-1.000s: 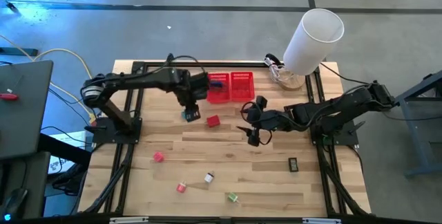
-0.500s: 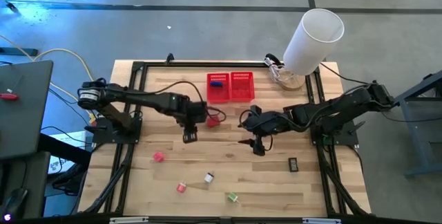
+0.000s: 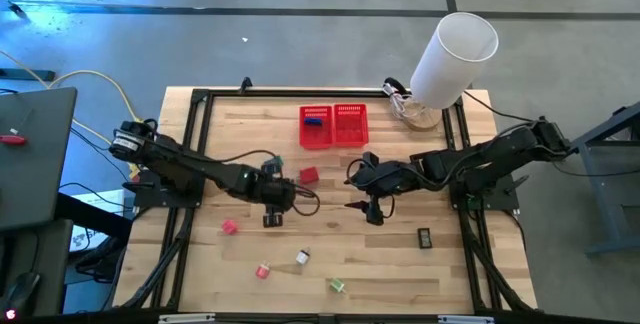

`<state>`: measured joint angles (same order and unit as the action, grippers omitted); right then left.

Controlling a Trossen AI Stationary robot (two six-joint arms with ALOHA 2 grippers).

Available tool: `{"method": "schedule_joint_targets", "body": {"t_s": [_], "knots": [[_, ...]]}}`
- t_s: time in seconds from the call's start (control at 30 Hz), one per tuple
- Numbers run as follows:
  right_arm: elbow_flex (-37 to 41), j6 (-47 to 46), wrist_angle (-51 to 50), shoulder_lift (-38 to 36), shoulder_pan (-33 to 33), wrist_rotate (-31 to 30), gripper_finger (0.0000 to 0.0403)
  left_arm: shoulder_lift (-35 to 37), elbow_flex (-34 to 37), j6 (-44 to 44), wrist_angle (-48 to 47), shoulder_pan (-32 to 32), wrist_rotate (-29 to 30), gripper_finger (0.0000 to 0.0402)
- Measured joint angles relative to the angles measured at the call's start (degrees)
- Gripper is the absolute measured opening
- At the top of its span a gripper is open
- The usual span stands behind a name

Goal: Pick & Place Office items
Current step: Put the red charger adapter into the right red bin

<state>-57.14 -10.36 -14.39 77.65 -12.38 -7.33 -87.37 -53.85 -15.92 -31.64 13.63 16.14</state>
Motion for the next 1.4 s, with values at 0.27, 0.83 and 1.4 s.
{"method": "schedule_joint_targets", "body": {"t_s": [0.27,0.83,1.4], "knots": [[0.0,-0.5,0.0,0.0,0.0,0.0,0.0279,0.0,1.3,-5.4,2.0,0.4,5.1,0.0151],[0.0,-0.5,0.0,0.0,0.0,0.0,0.0279,0.0,1.3,-3.7,1.7,-0.4,1.0,0.0156],[0.0,-0.6,0.0,0.0,0.0,0.0,0.0279,0.0,1.2,-5.1,1.7,-0.4,0.0,0.0297]]}}
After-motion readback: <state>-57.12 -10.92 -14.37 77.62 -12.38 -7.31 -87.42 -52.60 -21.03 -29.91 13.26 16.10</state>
